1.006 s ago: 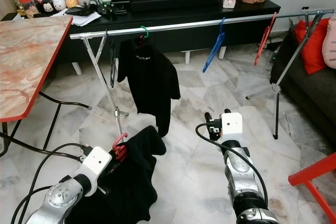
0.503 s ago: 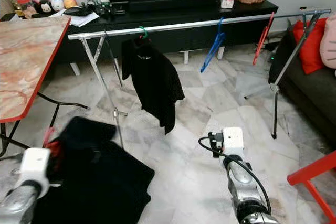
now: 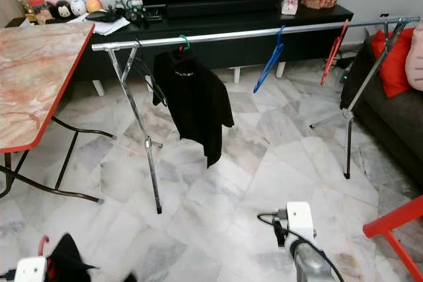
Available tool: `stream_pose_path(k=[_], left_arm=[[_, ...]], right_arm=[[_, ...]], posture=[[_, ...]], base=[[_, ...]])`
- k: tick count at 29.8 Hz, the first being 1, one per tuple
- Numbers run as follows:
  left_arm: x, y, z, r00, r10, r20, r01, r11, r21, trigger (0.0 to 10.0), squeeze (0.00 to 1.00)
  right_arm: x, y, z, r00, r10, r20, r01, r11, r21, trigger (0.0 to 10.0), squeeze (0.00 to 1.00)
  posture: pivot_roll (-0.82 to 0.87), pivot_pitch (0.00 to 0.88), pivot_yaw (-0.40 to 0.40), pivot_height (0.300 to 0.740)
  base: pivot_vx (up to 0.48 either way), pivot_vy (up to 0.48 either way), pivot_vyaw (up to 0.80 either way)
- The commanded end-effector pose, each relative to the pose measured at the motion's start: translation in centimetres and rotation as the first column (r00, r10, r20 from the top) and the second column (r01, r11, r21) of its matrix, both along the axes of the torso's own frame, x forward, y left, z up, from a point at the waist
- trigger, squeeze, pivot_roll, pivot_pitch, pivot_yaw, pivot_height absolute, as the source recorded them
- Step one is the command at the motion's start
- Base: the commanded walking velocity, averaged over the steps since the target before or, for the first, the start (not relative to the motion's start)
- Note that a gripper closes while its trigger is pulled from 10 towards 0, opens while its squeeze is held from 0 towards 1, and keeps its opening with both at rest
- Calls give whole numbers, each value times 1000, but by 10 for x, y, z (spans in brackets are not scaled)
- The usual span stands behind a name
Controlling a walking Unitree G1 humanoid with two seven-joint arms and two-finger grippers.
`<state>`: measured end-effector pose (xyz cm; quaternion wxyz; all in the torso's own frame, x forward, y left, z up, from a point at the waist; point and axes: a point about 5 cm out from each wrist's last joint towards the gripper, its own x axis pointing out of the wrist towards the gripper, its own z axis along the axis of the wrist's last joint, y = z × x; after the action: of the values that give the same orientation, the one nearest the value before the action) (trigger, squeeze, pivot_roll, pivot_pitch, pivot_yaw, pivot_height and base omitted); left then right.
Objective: Hang hanger
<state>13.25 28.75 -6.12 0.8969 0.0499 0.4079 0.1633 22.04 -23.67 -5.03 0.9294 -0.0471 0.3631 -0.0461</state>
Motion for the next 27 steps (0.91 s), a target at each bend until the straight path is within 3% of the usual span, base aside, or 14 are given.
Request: stream_pose_path(k=[1,5,7,12,14,16,20,22,27], left_arm=[[-3,3,-1,1000,10,7,-11,1000,21,10000,0],[1,6,3,998,7,56,-10,999,45,10000,0],[14,11,20,983,13,184,-30,995,91,10000,0],[16,12,21,980,12,201,-32,995,97,10000,0],[32,-1,63,891,-103,443,14,980,199,10000,0],[38,-17,91,807,-212,551,68,961,270,10000,0],[49,-37,109,748,-280,601,129,951,282,10000,0],[65,-58,120,697,-366,617,223,928,298,10000,0],[77,-87,128,654,-449,609,346,893,287,10000,0]], right_arm=[[-3,-2,-2,1000,-14,-16,14,1000,-6,10000,0],[1,-3,2,999,-30,25,30,1000,10,10000,0],[14,-7,14,990,-57,129,55,998,25,10000,0],[15,-7,16,988,-60,139,57,998,26,10000,0],[32,-7,46,919,-30,394,14,999,42,10000,0],[38,-6,69,844,3,537,-20,1000,24,10000,0],[45,2,88,790,29,613,-52,998,20,10000,0],[54,15,102,758,64,649,-93,996,11,10000,0],[62,37,113,737,140,661,-193,981,8,10000,0]], posture=[[-10,0,41,740],[-10,0,41,740],[-8,0,44,740],[-8,0,44,740],[-22,0,60,740],[-27,0,61,740],[-23,0,61,740],[-18,0,59,740],[-24,0,62,740]], base=[[0,0,0],[0,0,0],[0,0,0],[0,0,0],[0,0,0],[0,0,0],[0,0,0],[0,0,0],[0,0,0]])
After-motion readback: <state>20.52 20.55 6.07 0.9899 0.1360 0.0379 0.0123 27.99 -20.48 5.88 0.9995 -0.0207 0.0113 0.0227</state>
